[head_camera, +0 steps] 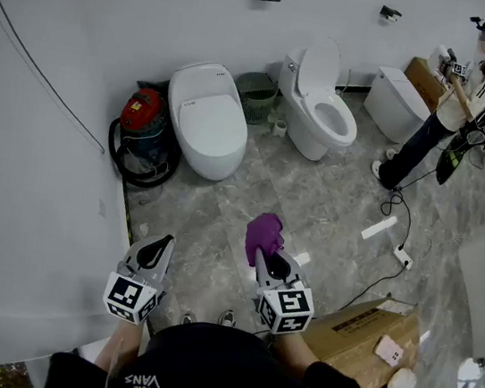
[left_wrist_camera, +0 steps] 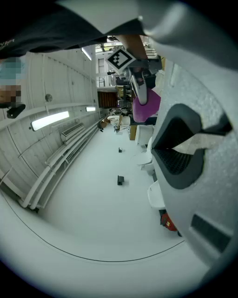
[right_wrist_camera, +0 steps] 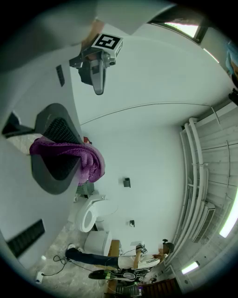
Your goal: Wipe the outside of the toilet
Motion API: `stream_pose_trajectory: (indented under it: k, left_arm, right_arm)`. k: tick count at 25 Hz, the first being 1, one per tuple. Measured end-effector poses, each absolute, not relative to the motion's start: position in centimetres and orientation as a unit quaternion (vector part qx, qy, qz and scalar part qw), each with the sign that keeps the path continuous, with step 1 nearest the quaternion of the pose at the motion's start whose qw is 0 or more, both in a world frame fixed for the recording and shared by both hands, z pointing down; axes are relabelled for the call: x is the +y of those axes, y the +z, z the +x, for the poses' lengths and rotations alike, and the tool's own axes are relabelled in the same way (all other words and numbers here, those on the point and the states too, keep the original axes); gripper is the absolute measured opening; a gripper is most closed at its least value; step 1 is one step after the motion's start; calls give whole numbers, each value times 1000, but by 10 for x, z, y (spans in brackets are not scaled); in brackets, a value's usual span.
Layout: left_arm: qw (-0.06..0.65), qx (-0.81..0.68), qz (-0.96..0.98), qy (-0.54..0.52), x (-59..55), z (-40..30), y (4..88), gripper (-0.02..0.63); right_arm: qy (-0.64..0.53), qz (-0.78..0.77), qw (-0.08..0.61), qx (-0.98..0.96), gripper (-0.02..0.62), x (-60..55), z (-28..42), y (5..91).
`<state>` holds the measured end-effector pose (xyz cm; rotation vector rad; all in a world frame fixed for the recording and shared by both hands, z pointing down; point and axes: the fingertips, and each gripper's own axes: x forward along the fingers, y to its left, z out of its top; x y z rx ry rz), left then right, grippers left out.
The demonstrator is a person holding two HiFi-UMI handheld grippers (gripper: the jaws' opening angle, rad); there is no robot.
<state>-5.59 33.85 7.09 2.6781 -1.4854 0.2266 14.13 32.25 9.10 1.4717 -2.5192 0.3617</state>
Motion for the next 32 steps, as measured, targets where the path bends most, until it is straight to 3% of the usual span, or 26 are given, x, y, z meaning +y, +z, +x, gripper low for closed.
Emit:
stream_pose_trajectory:
  k: [21,32]
  left_arm:
    - [51,-521,850,56,298,-63,89,8]
    - [44,-491,868,55,188,-135,85,8]
  right_arm:
    - [153,494,97,-850,48,281,159,121]
    - [133,518,98,-839,48,181,84,109]
